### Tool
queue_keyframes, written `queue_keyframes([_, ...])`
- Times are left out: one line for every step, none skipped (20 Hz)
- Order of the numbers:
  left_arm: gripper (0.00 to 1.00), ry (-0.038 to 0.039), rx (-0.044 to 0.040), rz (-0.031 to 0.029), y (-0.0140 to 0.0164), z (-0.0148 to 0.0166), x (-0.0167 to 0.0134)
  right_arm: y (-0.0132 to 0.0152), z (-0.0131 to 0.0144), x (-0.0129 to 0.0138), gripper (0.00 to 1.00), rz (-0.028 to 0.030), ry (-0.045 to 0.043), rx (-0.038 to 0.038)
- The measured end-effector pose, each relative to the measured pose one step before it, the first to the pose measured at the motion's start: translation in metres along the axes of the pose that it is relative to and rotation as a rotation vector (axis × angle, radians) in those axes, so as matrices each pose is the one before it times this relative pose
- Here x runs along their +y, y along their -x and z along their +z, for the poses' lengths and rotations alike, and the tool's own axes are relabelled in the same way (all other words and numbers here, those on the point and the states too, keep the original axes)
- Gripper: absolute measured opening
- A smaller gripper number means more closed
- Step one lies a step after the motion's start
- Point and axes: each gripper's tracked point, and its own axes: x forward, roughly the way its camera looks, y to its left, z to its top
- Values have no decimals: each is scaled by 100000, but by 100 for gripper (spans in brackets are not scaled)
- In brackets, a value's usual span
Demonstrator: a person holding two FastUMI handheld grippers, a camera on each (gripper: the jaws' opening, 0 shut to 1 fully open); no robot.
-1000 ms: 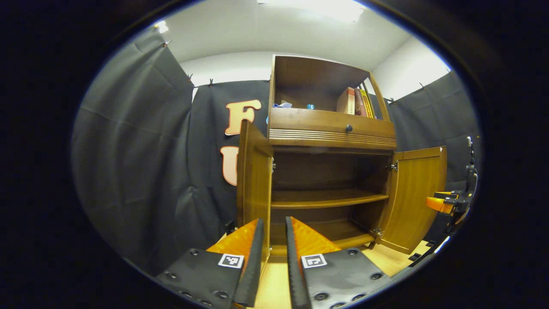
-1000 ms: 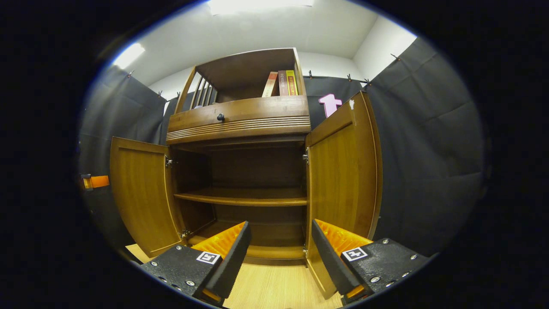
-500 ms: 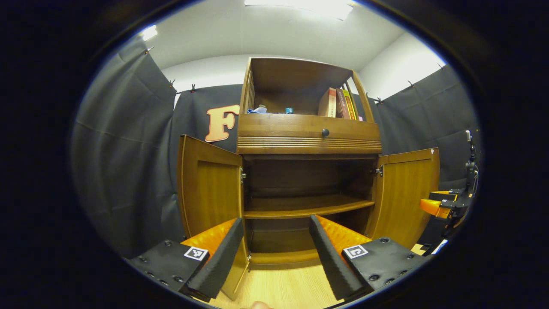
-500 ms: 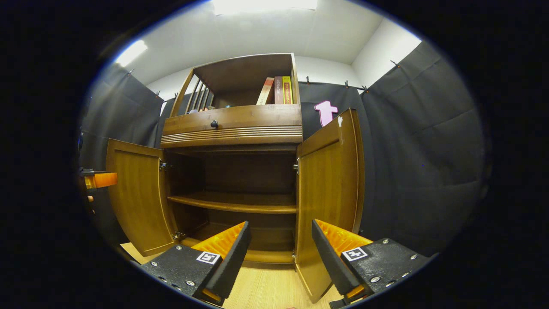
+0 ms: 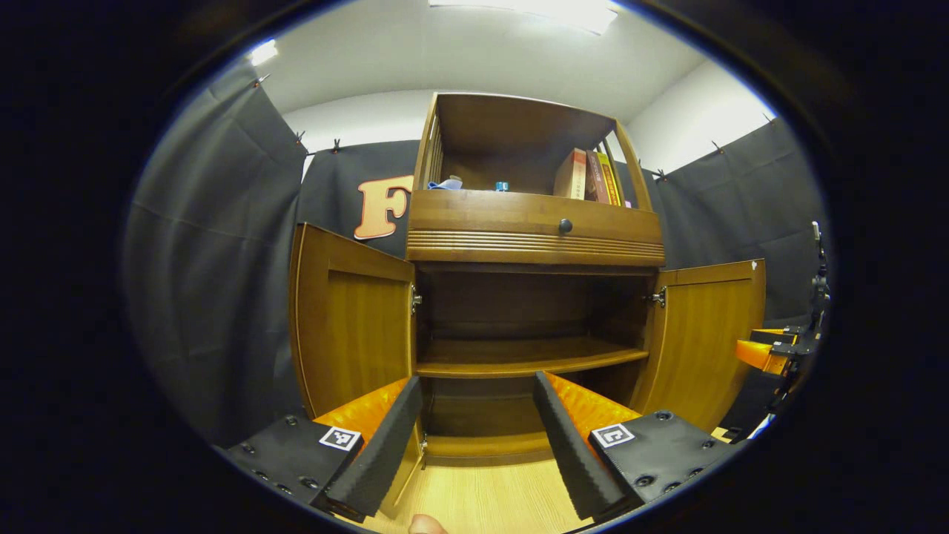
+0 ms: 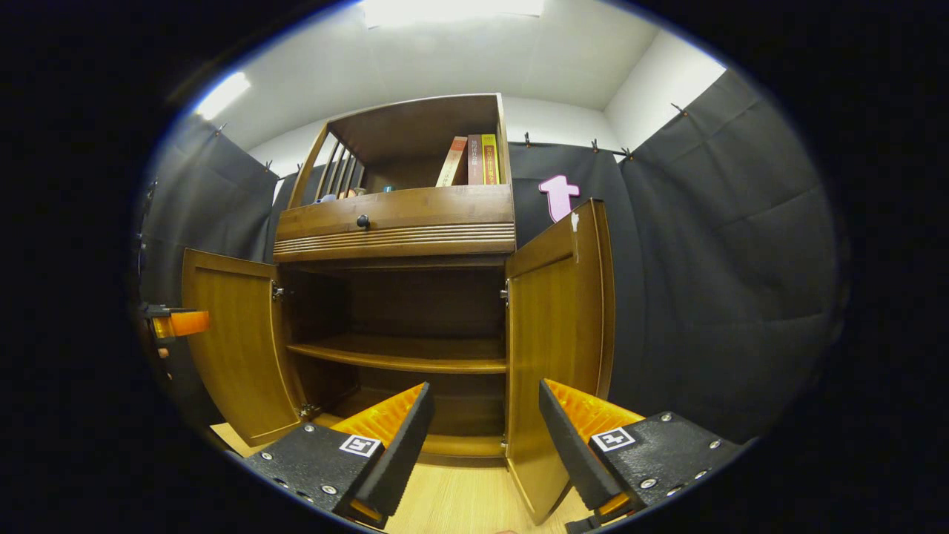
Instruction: Open the right door of the double-door shoe cabinet with the right hand, and open the left door with the left hand.
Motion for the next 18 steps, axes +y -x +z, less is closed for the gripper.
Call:
queue_keyframes([98, -31, 401, -110, -16, -269, 92, -108, -63, 195, 88, 506, -270, 374])
queue_keyframes([97, -40, 304, 120, -12, -242, 100, -106, -46, 37, 88, 21, 247, 69])
queue_keyframes([97, 28, 72, -45, -15, -108, 91, -19, -80, -56, 88, -244, 478, 184])
queue_keyframes([97, 190, 69, -64, -23, -93, 19, -82, -100, 41, 88, -9, 337, 302])
queue_keyframes([97, 281, 141, -31, -3, -206, 53, -157, -159, 129, 99, 244, 67, 416])
queue_keyframes([96, 295, 12, -161, -9, -68, -31, -100, -174, 143, 99, 413, -61, 376])
queue_keyframes([97, 236, -145, -102, -96, -53, -31, 25, 14, 133, 88, 328, -23, 162])
queue_keyframes([97, 85, -226, -103, -105, -27, 32, -22, 13, 139, 88, 255, 150, -11])
queue_keyframes([97, -4, -293, -37, -57, 46, 24, -62, -32, 22, 88, 74, 178, -89])
queue_keyframes([97, -28, -189, -20, -7, 15, 34, -133, -27, 63, 99, 51, 142, -175])
queue_keyframes([97, 14, -82, 139, -59, -8, -10, 68, 78, 27, 99, 24, -76, -219])
queue_keyframes([97, -11, -173, 251, -41, 68, 23, -17, 69, 86, 88, -3, -176, -128])
queue_keyframes([97, -130, -382, 397, 17, 63, 113, -14, 27, -27, 88, 37, -123, -168])
queue_keyframes([98, -297, -360, 461, -81, 90, 63, -46, 36, -3, 88, -72, 9, -131])
queue_keyframes([98, -302, -383, 480, 103, 106, 202, -70, 89, 23, 88, -149, -1, -147])
queue_keyframes([97, -176, -398, 370, 24, 139, 102, 34, 31, -4, 88, -47, -70, -220])
queue_keyframes([97, -191, -479, 278, 95, 80, 81, 17, 136, 28, 88, -30, -102, -193])
queue_keyframes([96, -129, -305, 202, 65, 64, 91, -49, -40, 60, 99, 1, -99, -70])
